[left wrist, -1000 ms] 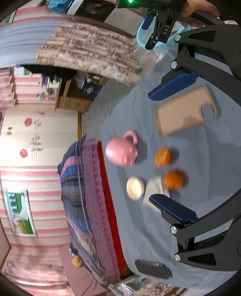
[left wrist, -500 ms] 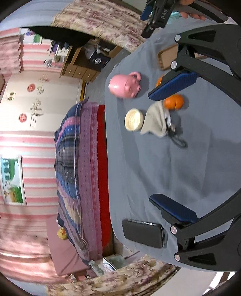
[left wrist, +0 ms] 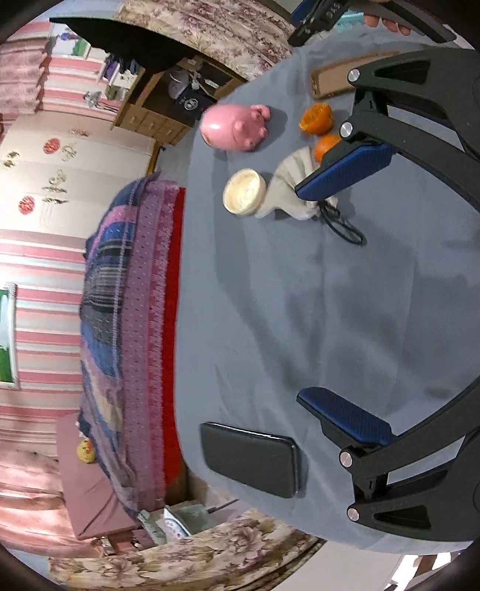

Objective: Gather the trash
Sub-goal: 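Move both tools back over the table toward the grey cloth and peeled orange, then grasp the grey cloth mask with the left gripper while the right grasps the peeled orange, then carry the grey cloth and peeled orange to the blue basket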

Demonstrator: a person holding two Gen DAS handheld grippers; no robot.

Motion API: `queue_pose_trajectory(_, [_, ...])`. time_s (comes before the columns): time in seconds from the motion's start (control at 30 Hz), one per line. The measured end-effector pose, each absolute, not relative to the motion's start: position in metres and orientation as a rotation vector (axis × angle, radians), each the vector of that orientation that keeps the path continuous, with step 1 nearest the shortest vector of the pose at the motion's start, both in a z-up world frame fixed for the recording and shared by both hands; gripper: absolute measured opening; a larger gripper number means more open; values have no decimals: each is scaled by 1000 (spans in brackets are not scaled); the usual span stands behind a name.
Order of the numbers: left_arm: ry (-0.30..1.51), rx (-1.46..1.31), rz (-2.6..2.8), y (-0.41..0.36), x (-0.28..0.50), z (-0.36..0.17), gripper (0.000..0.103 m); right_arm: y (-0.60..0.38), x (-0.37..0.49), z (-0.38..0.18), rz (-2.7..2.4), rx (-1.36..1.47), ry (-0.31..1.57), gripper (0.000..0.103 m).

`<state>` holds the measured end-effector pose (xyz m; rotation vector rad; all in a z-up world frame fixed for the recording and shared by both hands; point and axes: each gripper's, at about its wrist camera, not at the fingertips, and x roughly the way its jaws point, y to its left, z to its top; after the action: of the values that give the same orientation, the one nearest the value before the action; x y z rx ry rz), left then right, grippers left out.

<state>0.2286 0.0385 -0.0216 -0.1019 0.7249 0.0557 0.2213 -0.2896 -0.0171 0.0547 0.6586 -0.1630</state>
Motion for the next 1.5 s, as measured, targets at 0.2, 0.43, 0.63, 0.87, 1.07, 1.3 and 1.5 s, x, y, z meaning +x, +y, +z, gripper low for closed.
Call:
queue_pose_trajectory(0.2, [786, -84, 50, 37, 238, -49, 98, -300, 232, -31, -172, 68, 734, 99])
queue_pose_trajectory(0.43, [806, -92, -34, 7, 252, -64, 88, -300, 234, -39, -167, 96, 766, 99])
queue_pose_trajectory(0.63, [868, -39, -141, -23, 264, -78, 17, -293, 231, -37, -139, 99, 724, 99])
queue_pose_trajectory(0.87, [841, -42, -75, 4, 245, -61, 3, -246, 232, -35, -32, 29, 694, 97])
queue_pose_trajectory(1.07, [847, -25, 6, 34, 239, -50, 2, -206, 241, -47, 58, -14, 757, 77])
queue_pose_trajectory(1.3, [842, -20, 18, 40, 236, -42, 2, -184, 251, -64, 97, -52, 807, 59])
queue_pose_trajectory(1.5, [830, 14, 32, 34, 233, -40, 2, -183, 252, -66, 166, -10, 798, 32])
